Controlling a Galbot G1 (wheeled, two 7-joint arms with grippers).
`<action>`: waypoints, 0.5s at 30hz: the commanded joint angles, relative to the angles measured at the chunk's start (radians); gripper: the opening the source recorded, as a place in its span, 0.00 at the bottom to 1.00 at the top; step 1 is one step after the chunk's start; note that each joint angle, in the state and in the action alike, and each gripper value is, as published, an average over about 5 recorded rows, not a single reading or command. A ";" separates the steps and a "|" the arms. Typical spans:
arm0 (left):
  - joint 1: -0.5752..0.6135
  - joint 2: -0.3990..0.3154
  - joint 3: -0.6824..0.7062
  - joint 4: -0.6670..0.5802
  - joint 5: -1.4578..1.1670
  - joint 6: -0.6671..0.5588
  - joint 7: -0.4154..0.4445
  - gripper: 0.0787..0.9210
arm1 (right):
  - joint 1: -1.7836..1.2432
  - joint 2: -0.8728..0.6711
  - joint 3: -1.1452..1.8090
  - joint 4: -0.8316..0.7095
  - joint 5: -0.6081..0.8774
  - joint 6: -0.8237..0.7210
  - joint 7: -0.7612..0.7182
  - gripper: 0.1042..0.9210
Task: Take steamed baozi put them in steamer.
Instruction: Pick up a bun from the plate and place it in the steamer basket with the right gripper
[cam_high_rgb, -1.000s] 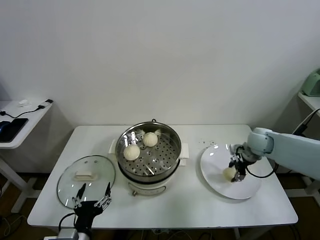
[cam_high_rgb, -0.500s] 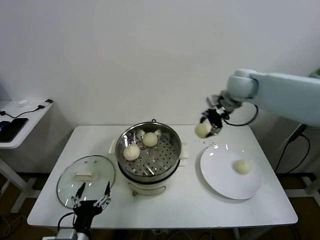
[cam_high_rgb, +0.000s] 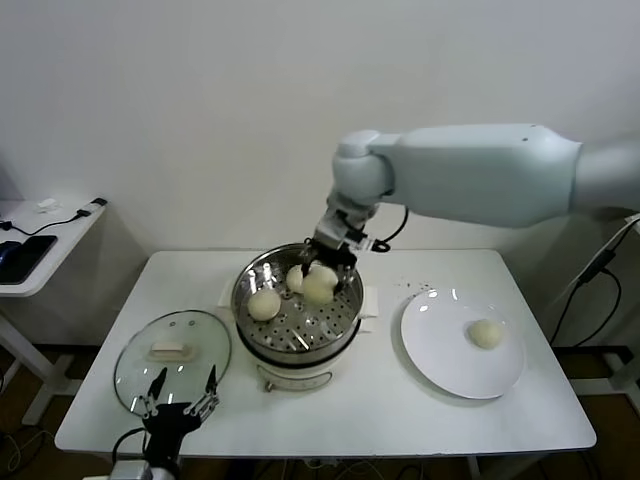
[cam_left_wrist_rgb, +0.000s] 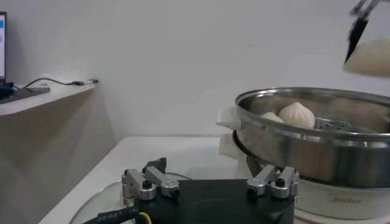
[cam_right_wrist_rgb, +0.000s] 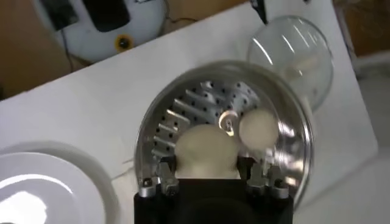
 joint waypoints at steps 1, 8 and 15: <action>0.001 -0.001 -0.001 0.000 -0.001 0.000 0.000 0.88 | -0.123 0.126 0.002 -0.026 -0.158 0.203 0.027 0.67; 0.000 0.003 -0.001 0.005 -0.004 -0.004 -0.001 0.88 | -0.196 0.139 -0.006 -0.084 -0.239 0.185 0.085 0.67; -0.002 0.004 -0.002 0.001 -0.008 -0.002 -0.001 0.88 | -0.245 0.150 -0.003 -0.158 -0.268 0.177 0.123 0.67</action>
